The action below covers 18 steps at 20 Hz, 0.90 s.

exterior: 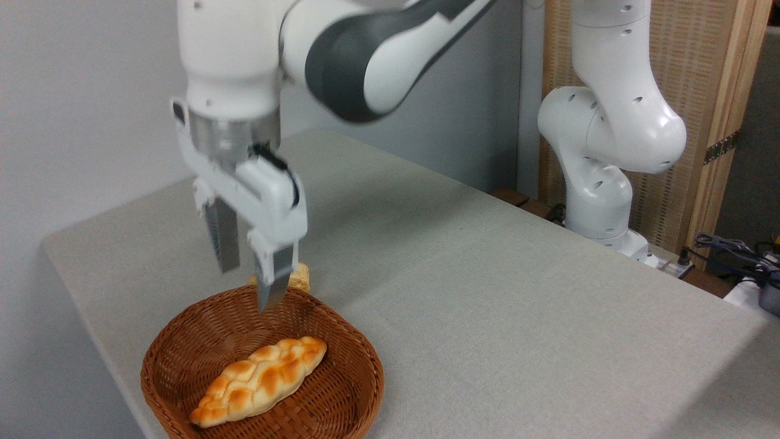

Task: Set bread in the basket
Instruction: 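Lower the roll into the basket and open the gripper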

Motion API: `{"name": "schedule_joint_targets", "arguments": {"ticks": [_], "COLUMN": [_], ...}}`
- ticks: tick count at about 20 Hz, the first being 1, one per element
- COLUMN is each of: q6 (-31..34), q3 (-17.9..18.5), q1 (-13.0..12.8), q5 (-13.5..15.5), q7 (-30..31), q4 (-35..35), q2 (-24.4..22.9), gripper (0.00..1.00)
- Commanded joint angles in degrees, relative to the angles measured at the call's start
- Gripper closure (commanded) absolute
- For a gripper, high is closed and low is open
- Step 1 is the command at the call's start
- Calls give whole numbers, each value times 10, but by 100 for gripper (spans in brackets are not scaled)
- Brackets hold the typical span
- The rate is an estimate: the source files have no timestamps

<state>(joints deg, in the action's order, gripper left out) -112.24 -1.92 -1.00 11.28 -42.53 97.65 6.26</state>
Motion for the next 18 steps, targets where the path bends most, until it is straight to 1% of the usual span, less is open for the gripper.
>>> {"name": "schedule_joint_targets", "arguments": {"ticks": [1, 2, 4, 5, 18], "q6": [97, 118, 155, 162, 181], "q3": [6, 8, 5, 3, 2], "q1": [6, 5, 5, 5, 5], "q5": [-3, -21, -67, -78, -81], "q7": [0, 1, 1, 2, 5], "q4": [4, 4, 0, -10, -18], "q2": [-74, -84, -87, -87, -86], "gripper": [0, 0, 0, 0, 0]}}
